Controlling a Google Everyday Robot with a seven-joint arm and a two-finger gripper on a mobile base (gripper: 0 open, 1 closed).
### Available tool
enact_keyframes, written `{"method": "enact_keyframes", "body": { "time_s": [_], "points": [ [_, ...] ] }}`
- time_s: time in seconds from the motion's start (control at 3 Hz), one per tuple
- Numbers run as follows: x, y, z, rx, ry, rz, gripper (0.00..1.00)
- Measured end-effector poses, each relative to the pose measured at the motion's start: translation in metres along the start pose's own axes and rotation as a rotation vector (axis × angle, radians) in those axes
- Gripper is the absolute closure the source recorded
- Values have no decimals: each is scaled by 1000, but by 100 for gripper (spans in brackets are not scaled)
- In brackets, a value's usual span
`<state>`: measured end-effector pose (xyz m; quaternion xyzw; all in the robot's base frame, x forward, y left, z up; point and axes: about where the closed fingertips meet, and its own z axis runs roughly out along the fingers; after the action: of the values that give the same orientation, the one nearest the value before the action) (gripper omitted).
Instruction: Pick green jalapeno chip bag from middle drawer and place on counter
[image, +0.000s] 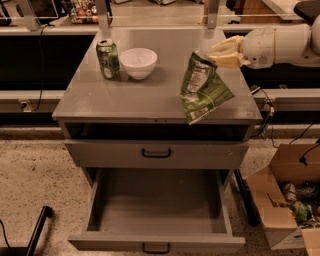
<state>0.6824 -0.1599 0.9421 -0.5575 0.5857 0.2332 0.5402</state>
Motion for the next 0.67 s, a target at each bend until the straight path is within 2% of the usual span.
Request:
{"method": "enact_keyframes", "body": {
  "time_s": [0.67],
  "points": [
    [12, -30, 28, 45, 22, 26, 100]
  ]
}}
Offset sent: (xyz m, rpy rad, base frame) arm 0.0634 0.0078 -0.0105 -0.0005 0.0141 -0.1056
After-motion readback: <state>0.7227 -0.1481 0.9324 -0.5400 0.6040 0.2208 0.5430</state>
